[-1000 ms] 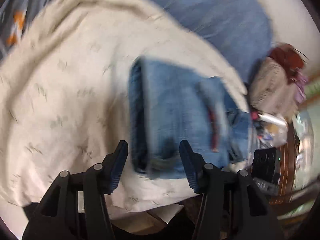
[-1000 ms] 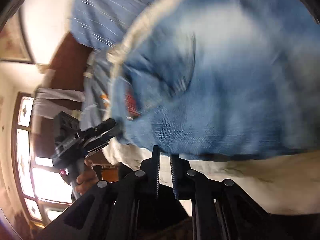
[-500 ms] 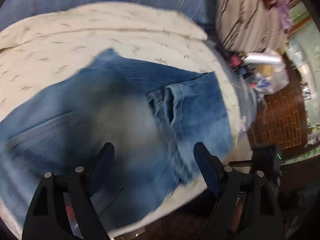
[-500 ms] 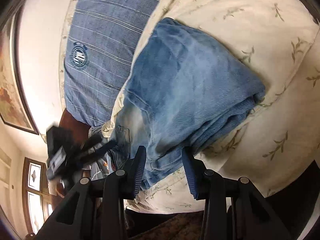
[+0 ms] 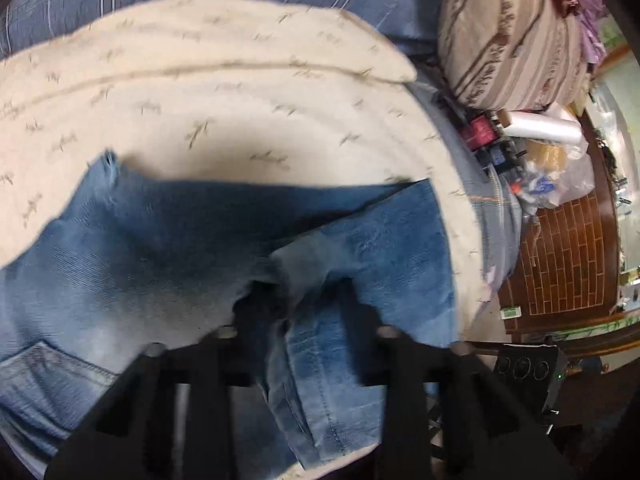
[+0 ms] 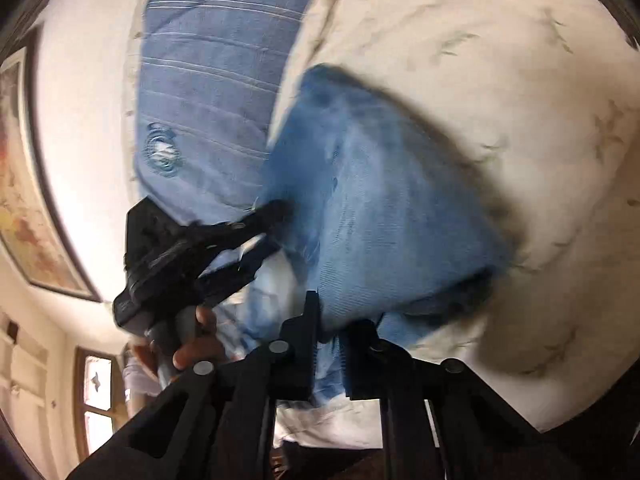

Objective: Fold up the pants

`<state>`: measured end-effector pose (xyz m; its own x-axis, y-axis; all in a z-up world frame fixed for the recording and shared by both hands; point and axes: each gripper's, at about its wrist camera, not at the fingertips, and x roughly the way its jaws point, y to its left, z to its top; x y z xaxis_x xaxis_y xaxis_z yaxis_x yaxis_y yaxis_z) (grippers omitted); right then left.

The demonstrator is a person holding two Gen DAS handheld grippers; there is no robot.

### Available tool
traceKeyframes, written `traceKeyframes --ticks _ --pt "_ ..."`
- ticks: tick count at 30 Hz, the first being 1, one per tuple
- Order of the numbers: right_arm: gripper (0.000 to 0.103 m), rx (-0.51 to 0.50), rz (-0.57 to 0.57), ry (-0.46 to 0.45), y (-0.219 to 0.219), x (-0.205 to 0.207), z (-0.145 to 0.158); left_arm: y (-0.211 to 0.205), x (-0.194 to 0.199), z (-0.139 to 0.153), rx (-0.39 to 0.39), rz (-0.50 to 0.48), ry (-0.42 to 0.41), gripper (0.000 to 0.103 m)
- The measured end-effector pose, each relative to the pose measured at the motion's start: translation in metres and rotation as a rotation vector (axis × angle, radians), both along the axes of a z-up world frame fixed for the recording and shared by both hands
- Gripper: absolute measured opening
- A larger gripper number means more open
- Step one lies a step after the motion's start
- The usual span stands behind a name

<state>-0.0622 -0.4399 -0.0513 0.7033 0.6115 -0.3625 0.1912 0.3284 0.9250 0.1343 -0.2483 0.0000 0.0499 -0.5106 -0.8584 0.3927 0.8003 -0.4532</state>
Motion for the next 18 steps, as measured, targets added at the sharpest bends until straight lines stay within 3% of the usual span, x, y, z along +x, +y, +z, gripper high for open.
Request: traceKeyframes --ticks 2,5,6,9,13,15,16,18 --pt "0.004 -0.015 0.046 -0.038 0.007 -0.003 0.007 0.008 -0.003 0.006 0.031 0.005 -0.046 0.025" --pt "0.004 -0.067 0.099 0.068 0.021 0.003 -0.018 0.012 -0.004 -0.017 0.197 0.003 -0.072 0.025" --pt "0.004 -0.067 0.095 0.118 0.022 0.005 -0.031 0.014 -0.004 -0.027 0.212 0.001 -0.052 0.025" --pt "0.008 -0.017 0.098 0.118 0.017 0.0 -0.039 0.019 -0.013 -0.02 0.199 -0.007 -0.082 0.026" --pt "0.027 -0.16 0.203 0.035 0.013 -0.015 0.005 0.033 -0.027 0.002 0.164 -0.036 -0.12 0.025" --pt "0.027 -0.207 0.14 -0.082 -0.003 -0.024 0.037 0.041 -0.032 0.022 0.076 -0.038 -0.135 0.025" --pt "0.032 -0.227 0.075 -0.133 -0.013 -0.025 0.049 0.039 -0.033 0.03 0.04 -0.035 -0.141 0.027" --pt "0.035 -0.305 -0.044 -0.19 -0.032 -0.009 0.066 0.031 -0.034 0.042 -0.013 -0.032 -0.153 0.042"
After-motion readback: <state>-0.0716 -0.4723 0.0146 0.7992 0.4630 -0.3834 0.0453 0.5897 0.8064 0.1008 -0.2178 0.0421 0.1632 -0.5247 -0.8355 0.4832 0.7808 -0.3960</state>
